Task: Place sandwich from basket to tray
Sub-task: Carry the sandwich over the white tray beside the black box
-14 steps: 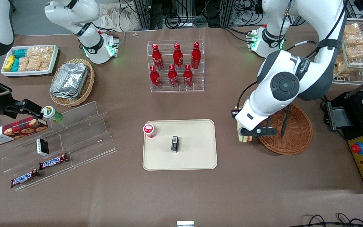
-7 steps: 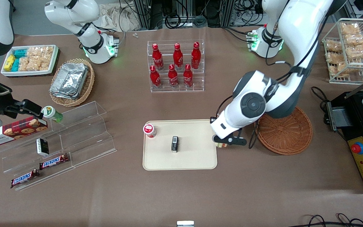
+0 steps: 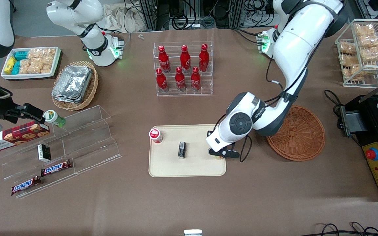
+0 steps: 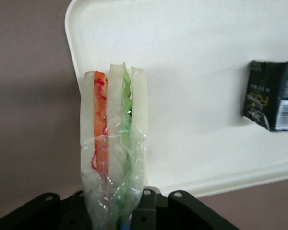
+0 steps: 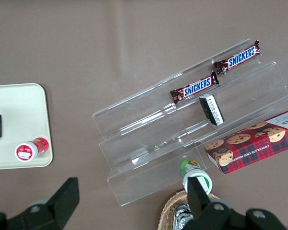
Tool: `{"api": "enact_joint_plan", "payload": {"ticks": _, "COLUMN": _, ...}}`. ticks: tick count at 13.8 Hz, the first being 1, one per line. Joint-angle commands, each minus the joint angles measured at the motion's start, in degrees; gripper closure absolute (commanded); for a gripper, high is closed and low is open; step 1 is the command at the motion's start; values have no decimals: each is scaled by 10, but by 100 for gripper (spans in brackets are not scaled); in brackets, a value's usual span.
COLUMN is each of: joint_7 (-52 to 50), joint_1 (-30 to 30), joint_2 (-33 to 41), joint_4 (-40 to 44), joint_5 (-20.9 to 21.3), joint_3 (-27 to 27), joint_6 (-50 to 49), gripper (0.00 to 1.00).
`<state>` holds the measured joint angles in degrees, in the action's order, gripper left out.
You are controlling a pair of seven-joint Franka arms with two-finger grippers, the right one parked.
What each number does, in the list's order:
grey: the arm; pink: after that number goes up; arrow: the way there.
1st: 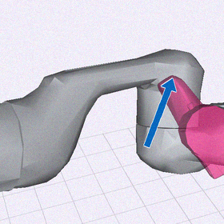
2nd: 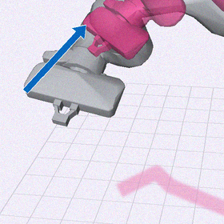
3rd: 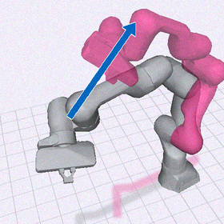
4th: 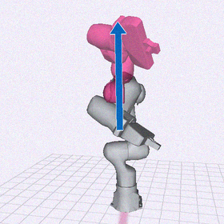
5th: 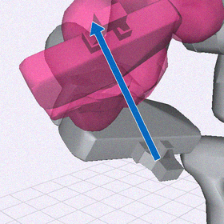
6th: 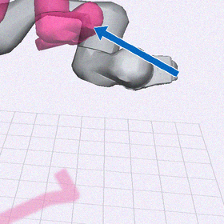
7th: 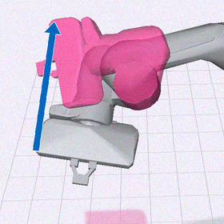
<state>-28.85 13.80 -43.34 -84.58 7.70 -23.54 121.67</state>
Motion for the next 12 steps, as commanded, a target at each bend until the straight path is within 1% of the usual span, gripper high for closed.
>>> {"api": "enact_joint_plan", "payload": {"ticks": 1, "joint_7": -17, "joint_1": 10, "joint_2": -25, "joint_4": 27, "joint_5": 19, "joint_3": 4, "joint_6": 11, "gripper": 100}}
{"api": "enact_joint_plan", "payload": {"ticks": 6, "joint_7": -17, "joint_1": 11, "joint_2": -52, "joint_4": 27, "joint_5": 21, "joint_3": 4, "joint_6": 50, "gripper": 100}}
{"api": "enact_joint_plan", "payload": {"ticks": 7, "joint_7": -16, "joint_1": 10, "joint_2": -53, "joint_4": 27, "joint_5": 21, "joint_3": 4, "joint_6": 52, "gripper": 74}}
{"api": "enact_joint_plan", "payload": {"ticks": 8, "joint_7": -13, "joint_1": 11, "joint_2": -53, "joint_4": 27, "joint_5": 21, "joint_3": 6, "joint_6": 52, "gripper": 3}}
{"api": "enact_joint_plan", "payload": {"ticks": 9, "joint_7": -19, "joint_1": 10, "joint_2": -50, "joint_4": 27, "joint_5": 18, "joint_3": 6, "joint_6": 55, "gripper": 0}}
{"api": "enact_joint_plan", "payload": {"ticks": 12, "joint_7": -60, "joint_1": 10, "joint_2": -31, "joint_4": 28, "joint_5": 18, "joint_3": 5, "joint_6": 54, "gripper": 0}}
